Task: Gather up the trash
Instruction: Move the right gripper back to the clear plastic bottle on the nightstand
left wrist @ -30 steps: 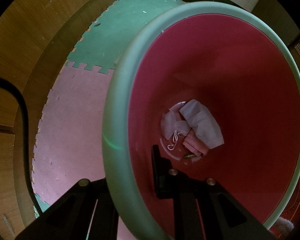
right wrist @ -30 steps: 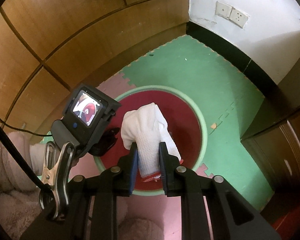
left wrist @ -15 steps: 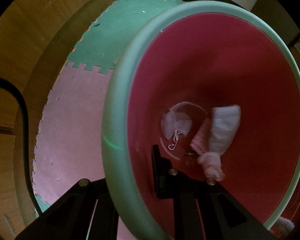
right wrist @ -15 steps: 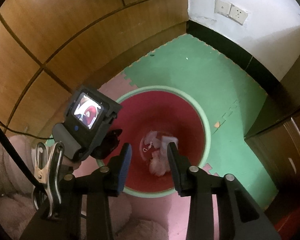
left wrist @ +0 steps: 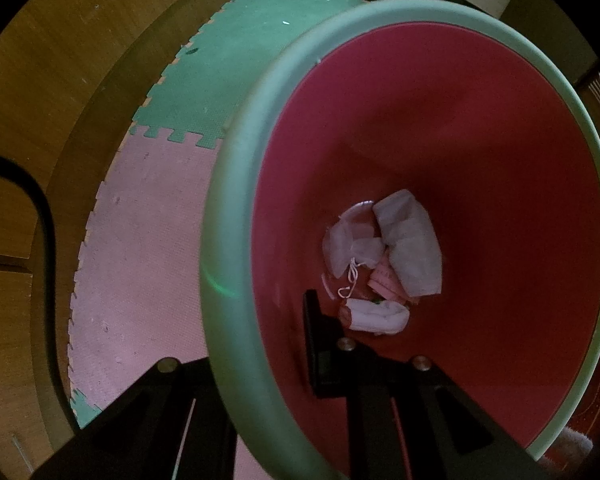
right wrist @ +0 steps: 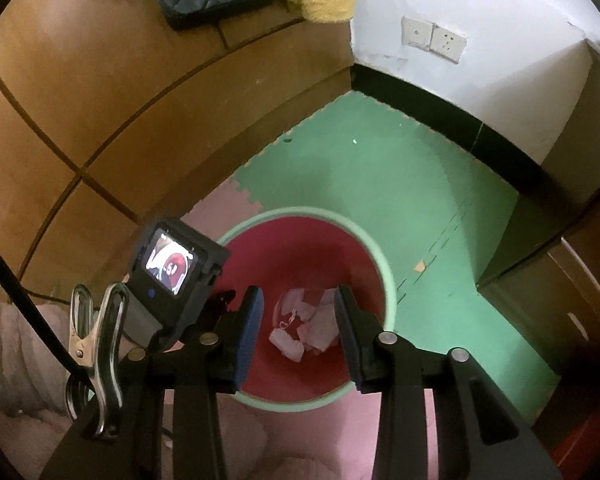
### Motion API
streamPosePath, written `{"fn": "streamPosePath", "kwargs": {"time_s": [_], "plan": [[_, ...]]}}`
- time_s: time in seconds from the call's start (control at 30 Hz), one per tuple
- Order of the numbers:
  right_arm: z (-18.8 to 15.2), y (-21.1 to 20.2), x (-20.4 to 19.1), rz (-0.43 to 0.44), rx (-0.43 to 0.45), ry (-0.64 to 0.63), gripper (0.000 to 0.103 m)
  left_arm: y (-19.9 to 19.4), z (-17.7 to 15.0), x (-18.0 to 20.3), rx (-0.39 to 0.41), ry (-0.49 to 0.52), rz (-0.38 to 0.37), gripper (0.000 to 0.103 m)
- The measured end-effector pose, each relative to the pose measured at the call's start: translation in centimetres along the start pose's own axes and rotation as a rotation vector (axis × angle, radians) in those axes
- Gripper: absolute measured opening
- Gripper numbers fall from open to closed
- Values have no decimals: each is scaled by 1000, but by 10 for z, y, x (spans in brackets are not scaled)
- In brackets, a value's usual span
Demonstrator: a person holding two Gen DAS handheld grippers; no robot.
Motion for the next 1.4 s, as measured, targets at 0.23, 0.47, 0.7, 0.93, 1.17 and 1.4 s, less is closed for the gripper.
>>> {"fn": "streamPosePath", "kwargs": {"time_s": [0.23,0.47,0.7,0.93,1.17,1.4], "plan": [[9,-17,3,-17,46,3,38,0,0,0,0,2,1,10],[24,-44,24,-70,109,27,38,0,0,1,1,-5,-2,10],[45,-88,59,-142,202,99,38,0,1,1,0,5,2,10],[61,-141,102,-231,285,159,38,0,0,1,-1,6,4,10],[71,-186,143,-322,336,197,38,1,0,-1,-4,12,8,10],[80,-227,179,-409,376,221,38,1,0,-2,-6,17,13,10]]}}
Point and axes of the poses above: each gripper's, at about its wrist camera, not at the fingertips, and y roughly the way its jaws point, x to its right, z to its top, the point moved 7 cm from there along y, roughly the way its jaws point, and after that the axes turned 5 degrees about z, right-handed, at the moved point
